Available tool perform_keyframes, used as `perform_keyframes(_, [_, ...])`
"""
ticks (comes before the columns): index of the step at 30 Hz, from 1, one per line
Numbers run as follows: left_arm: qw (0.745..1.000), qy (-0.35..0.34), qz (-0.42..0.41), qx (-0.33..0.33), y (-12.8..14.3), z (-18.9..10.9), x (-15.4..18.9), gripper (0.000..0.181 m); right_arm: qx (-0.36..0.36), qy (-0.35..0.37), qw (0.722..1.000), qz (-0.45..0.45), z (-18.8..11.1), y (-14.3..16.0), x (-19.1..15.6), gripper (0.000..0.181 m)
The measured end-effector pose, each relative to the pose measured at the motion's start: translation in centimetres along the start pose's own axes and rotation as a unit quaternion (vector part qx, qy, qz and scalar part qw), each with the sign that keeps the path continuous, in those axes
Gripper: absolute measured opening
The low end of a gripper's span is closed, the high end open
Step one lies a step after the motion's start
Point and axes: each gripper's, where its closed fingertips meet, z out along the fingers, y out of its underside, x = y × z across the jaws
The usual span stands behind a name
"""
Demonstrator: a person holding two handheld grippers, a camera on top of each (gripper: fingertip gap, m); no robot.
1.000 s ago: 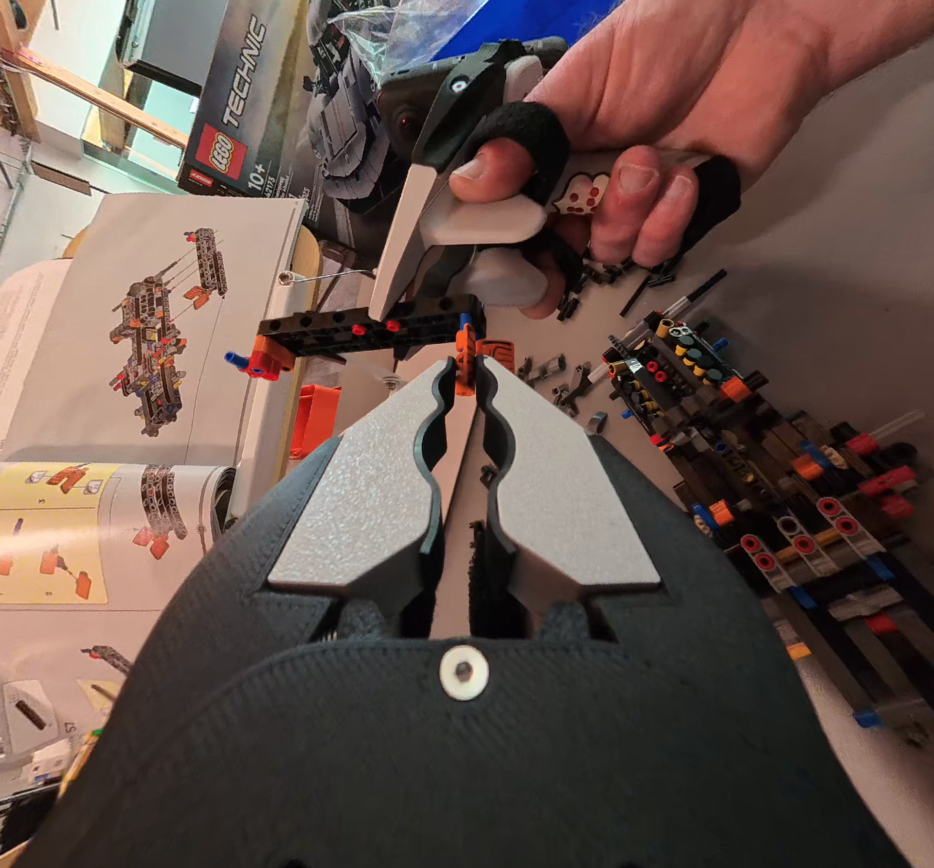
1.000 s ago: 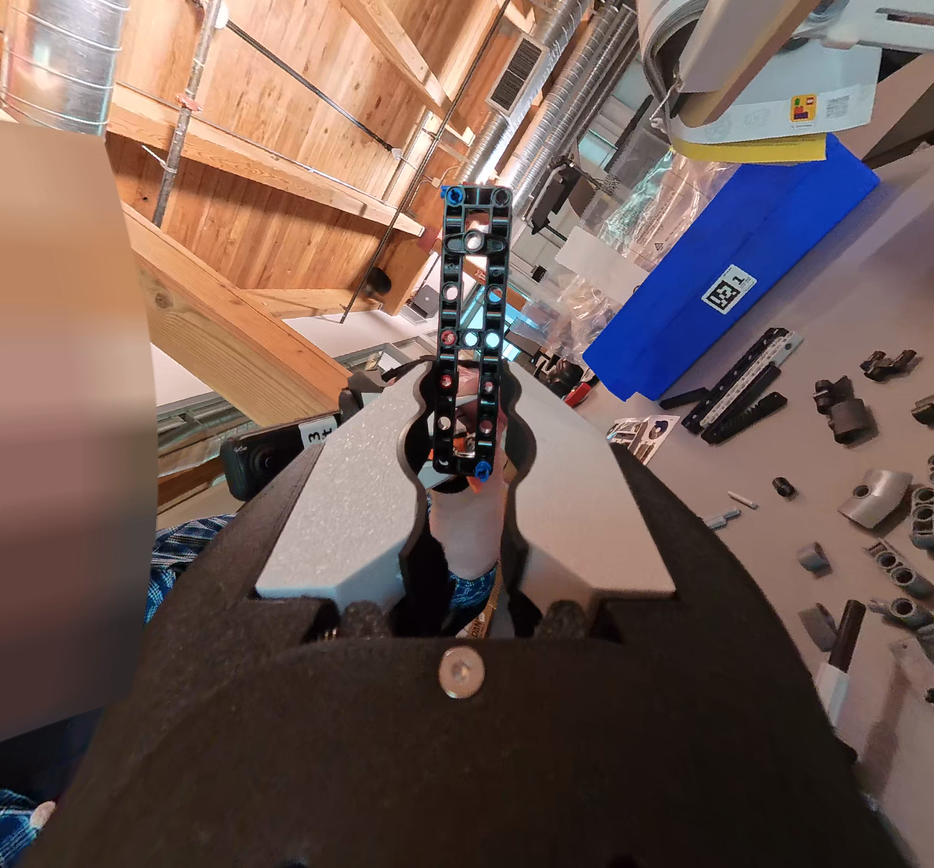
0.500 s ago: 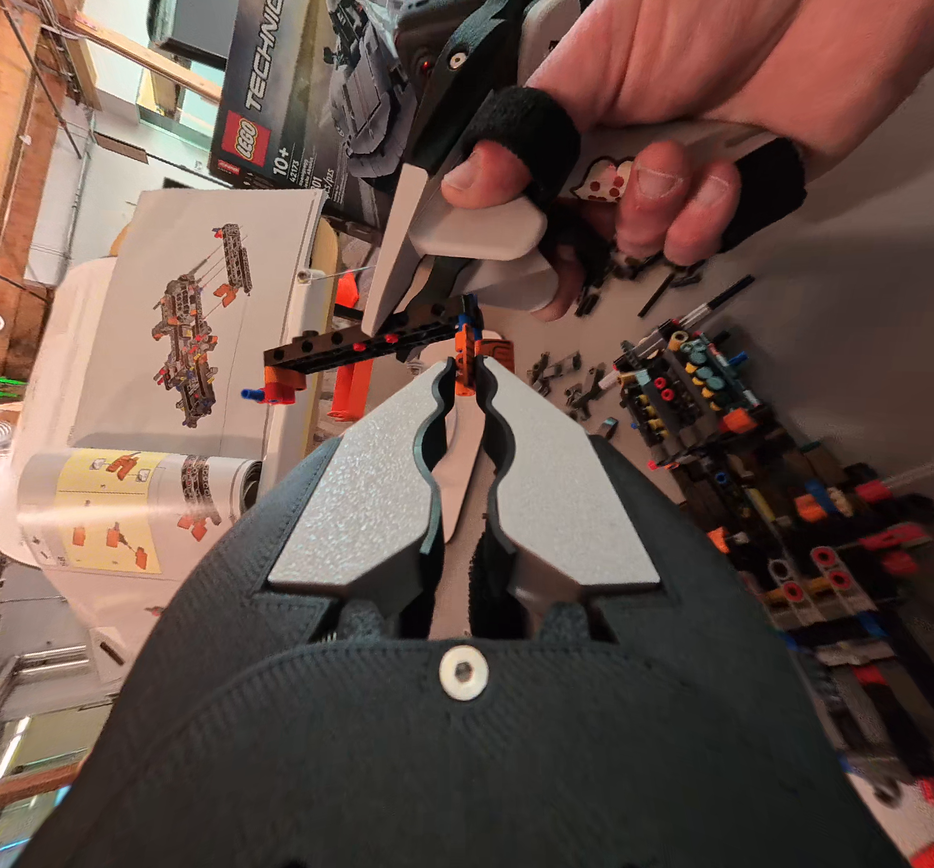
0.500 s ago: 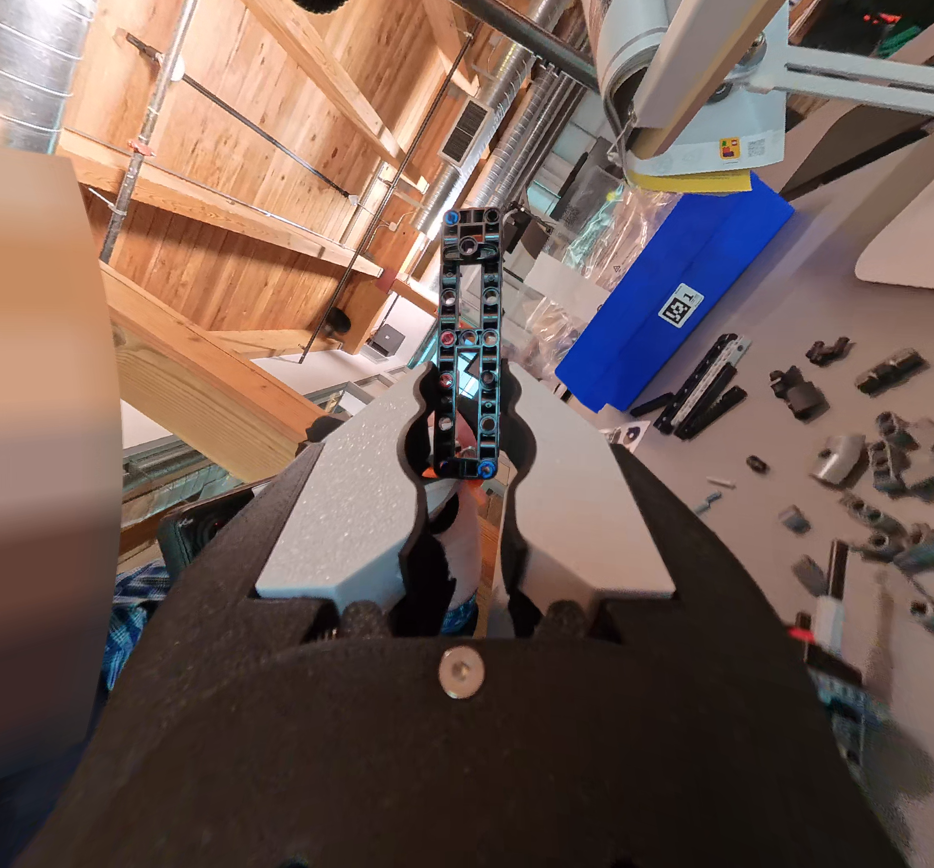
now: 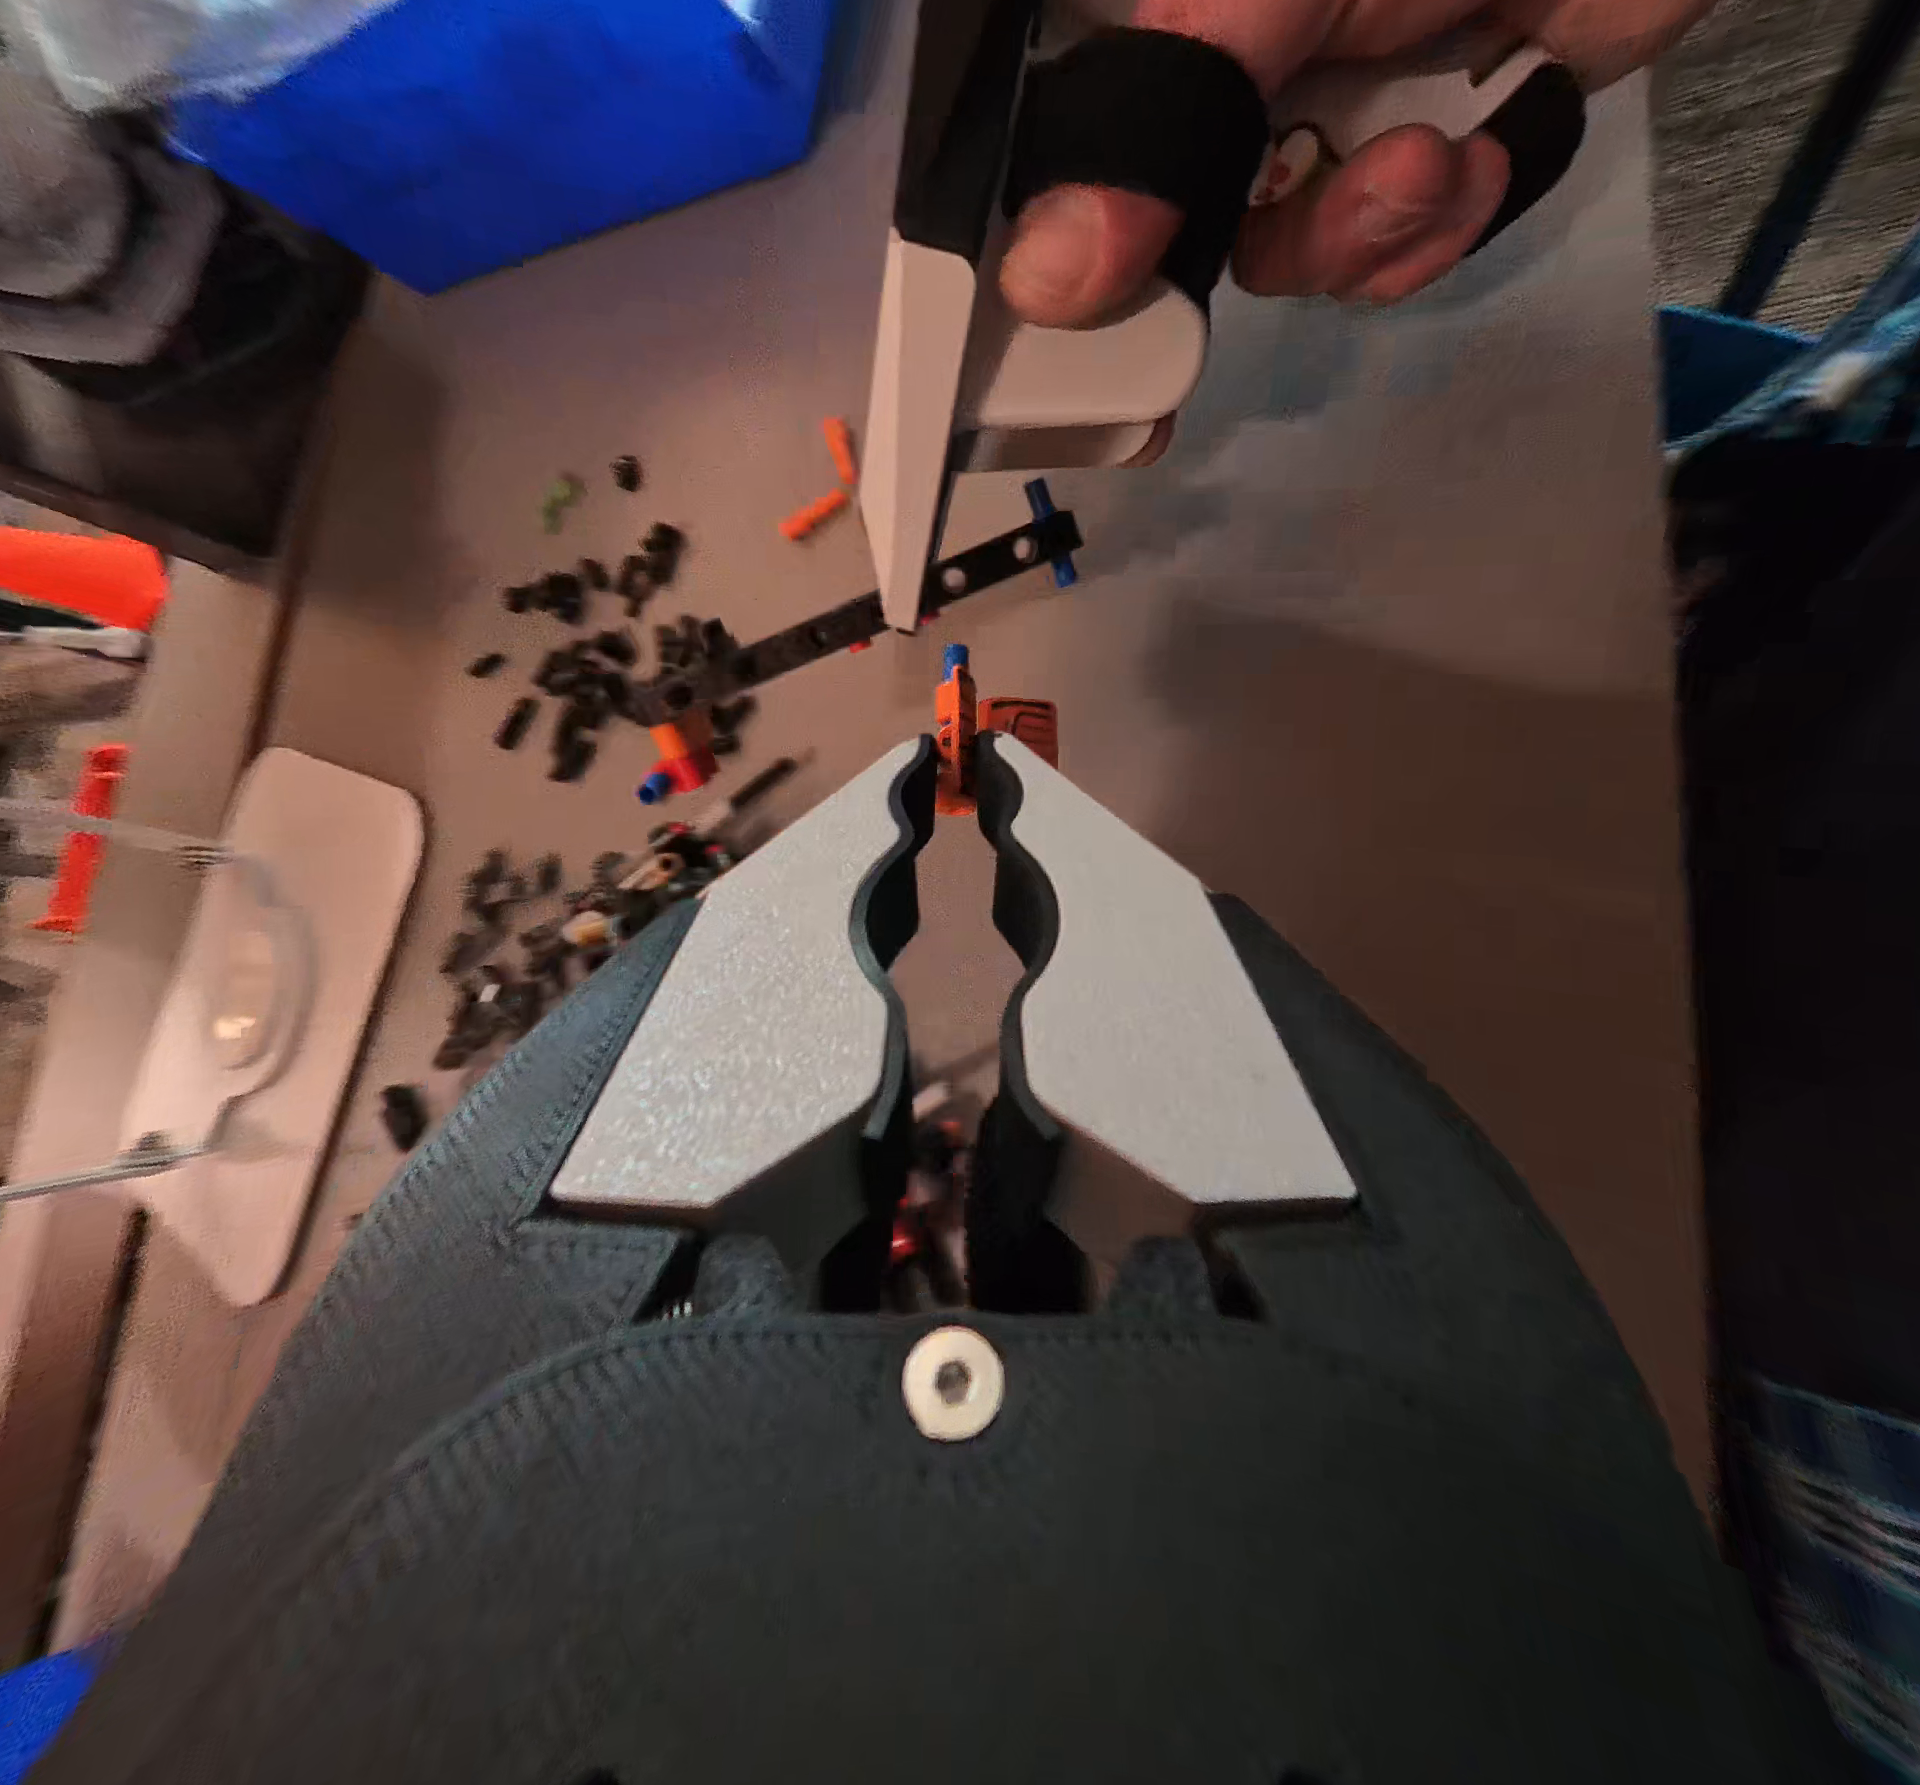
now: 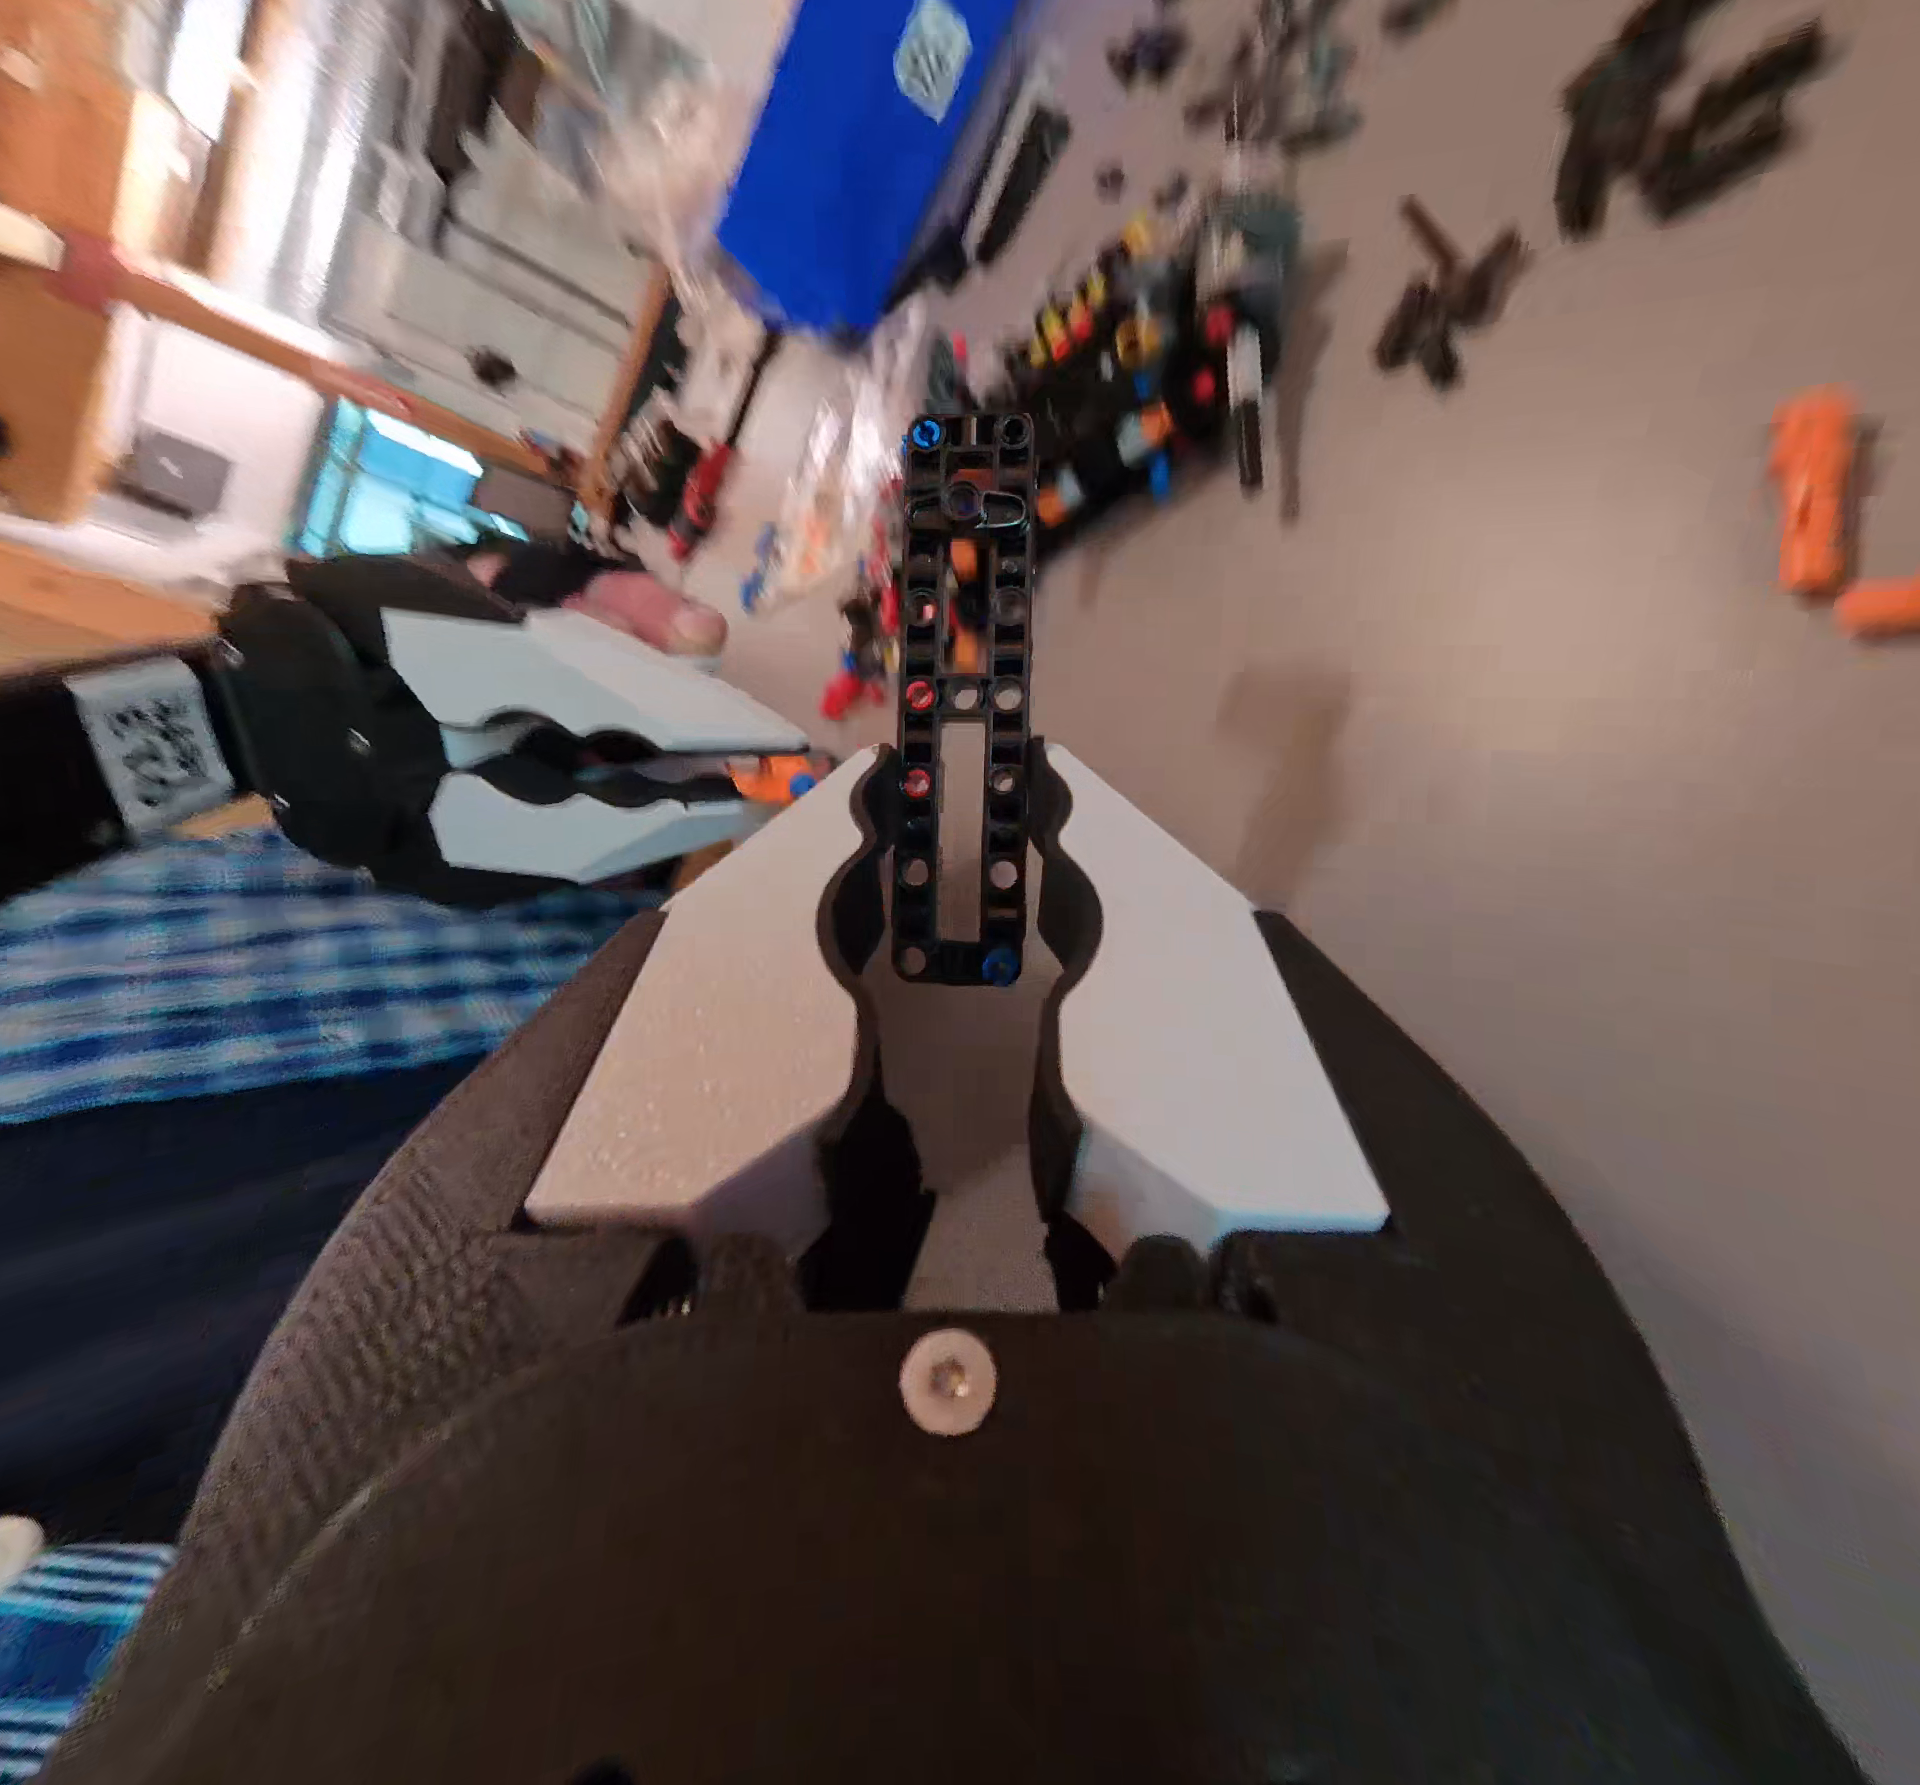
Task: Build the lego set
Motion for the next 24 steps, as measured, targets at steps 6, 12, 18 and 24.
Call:
perform_keyframes(6, [0.999,0.028,-0.020,-0.037,1.2,1.4,2.9,0.007,-0.095,0.017,0.995,-0.004,0.7,4.3,1.0,0.022])
perform_keyframes(12, [0.997,0.036,-0.043,-0.061,2.8,1.3,4.0,0.007,-0.128,0.119,0.974,-0.144,0.4,3.9,2.1,0.041])
perform_keyframes(18, [0.995,0.030,-0.072,-0.065,3.9,0.0,4.4,0.007,-0.146,0.245,0.854,-0.435,-1.3,3.4,1.1,0.039])
perform_keyframes(24, [0.995,0.019,-0.084,-0.059,4.5,-1.0,4.7,0.007,-0.164,0.317,0.707,-0.610,-0.2,4.9,1.5,0.025])
